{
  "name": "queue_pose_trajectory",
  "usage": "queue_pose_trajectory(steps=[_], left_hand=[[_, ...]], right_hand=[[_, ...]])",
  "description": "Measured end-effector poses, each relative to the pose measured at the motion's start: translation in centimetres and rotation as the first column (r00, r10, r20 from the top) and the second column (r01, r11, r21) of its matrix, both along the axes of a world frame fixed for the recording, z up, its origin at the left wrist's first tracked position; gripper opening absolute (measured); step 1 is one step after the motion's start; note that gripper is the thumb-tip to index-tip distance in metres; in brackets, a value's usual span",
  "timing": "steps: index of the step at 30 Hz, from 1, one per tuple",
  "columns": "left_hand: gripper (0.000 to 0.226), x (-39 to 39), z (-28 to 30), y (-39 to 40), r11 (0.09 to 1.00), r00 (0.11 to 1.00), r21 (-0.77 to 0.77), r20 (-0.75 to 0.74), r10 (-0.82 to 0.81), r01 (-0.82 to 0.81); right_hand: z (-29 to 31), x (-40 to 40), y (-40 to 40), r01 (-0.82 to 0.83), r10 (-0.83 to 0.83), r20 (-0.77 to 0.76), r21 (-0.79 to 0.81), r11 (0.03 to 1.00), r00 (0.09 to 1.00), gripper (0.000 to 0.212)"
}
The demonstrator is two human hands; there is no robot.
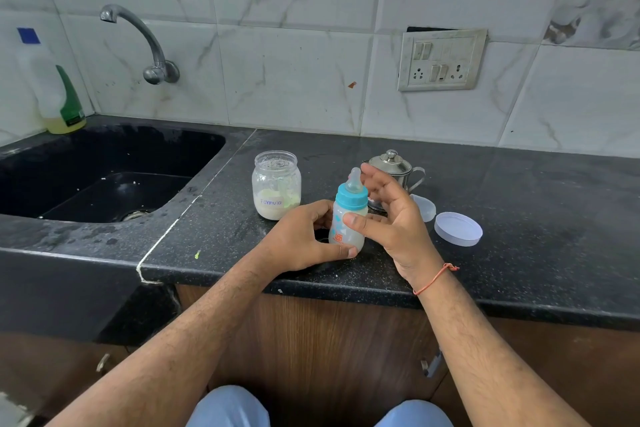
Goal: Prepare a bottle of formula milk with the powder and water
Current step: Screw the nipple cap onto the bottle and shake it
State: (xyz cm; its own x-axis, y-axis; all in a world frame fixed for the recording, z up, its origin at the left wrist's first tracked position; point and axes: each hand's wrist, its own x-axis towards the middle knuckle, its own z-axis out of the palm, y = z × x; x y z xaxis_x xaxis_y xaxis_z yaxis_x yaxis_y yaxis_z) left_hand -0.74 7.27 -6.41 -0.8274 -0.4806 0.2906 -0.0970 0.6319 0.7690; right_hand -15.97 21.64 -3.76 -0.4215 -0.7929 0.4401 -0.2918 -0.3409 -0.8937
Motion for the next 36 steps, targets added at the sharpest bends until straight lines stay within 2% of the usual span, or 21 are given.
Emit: queue_pose_trajectory(steps=[8, 16, 36], left_hand=[[0.073, -0.03, -0.09, -0.09, 1.0, 1.0, 0.001, -0.002, 0.002, -0.002], [0.064, -0.13, 0.01, -0.06, 0.999, 1.0, -0.032, -0.004, 0.015, -0.016], [0.067, -0.06, 0.08, 0.04, 1.0, 1.0, -0.026, 0.003, 0.013, -0.013]], right_hand=[[-0.12, 0.05, -0.04, 0.009, -0.008, -0.046, 0.009, 1.0, 0.999, 0.068], [-0.03, 0.31, 0.05, 0.023, -0.023, -0.057, -0.008, 1.0, 0.998, 0.063], [-0.04, 0.41, 0.07, 0.035, -0.035, -0.081, -0.002, 0.999, 0.996, 0.059]])
